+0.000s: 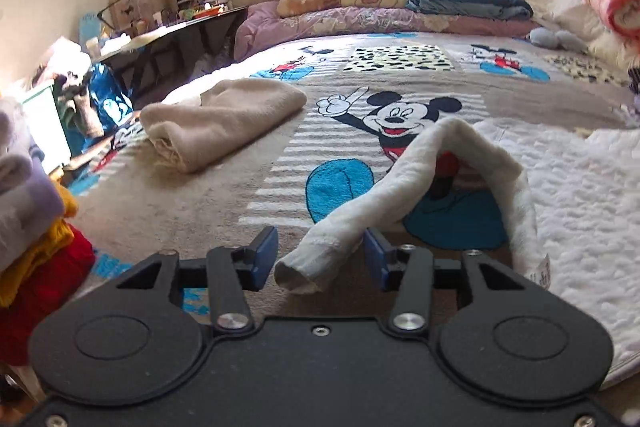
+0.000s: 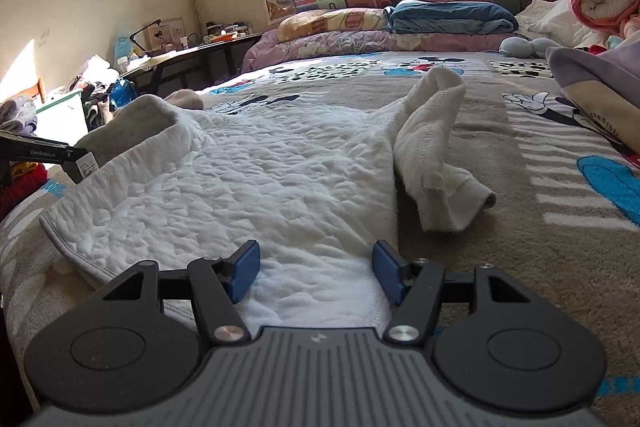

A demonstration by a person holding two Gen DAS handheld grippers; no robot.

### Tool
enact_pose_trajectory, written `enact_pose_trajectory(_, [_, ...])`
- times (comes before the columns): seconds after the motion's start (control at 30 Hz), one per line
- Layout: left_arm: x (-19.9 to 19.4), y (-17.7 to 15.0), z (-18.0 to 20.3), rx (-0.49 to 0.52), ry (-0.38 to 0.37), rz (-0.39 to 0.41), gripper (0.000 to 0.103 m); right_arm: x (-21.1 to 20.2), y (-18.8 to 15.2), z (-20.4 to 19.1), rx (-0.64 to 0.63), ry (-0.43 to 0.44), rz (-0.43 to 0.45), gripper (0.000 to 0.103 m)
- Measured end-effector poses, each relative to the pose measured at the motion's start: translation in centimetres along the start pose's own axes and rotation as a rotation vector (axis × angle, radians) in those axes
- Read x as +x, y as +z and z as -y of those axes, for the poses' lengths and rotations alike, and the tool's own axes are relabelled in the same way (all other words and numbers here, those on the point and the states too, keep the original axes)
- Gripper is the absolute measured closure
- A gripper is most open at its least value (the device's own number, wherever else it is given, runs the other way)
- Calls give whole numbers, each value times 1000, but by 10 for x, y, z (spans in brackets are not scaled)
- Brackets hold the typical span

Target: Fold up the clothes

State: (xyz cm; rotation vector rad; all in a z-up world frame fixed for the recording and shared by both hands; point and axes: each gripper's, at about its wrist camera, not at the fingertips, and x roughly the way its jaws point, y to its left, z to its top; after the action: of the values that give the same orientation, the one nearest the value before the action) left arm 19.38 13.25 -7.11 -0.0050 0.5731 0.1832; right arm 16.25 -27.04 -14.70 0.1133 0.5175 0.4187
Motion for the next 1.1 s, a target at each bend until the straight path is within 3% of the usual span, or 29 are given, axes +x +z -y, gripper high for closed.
enact_pose_trajectory(0.13, [-5,2,-60,-615,-254,-28,56,0,0,1,6,4,0,40])
enact_pose_trajectory(0.4, [35,-51,-84,-1331,-457,-180,56,0,1,0,4,3,-6,40])
enact_pose_trajectory(0.57, [54,-57,-75,-1433,-453,-281,56,1,0,0,1,2,-8,39])
enact_pose_trajectory(0.7, [43,-55,-61,-1432,-432,-323,56,1,0,1,2,4,-8,39])
enact_pose_trajectory(0.83, [45,-50,-53,-1433,-435,-303,56,1,1,1,4,5,-7,39])
enact_pose_trajectory(1.03, [65,-50,-70,-1432,-350,-234,57,2,0,1,7,8,-6,39])
enact_pose_trajectory(1.07, [68,-47,-71,-1404,-339,-230,63,2,0,1,7,8,-6,39])
enact_pose_trajectory(1.1, [70,-42,-71,-1350,-322,-207,82,2,0,1,7,9,-6,39])
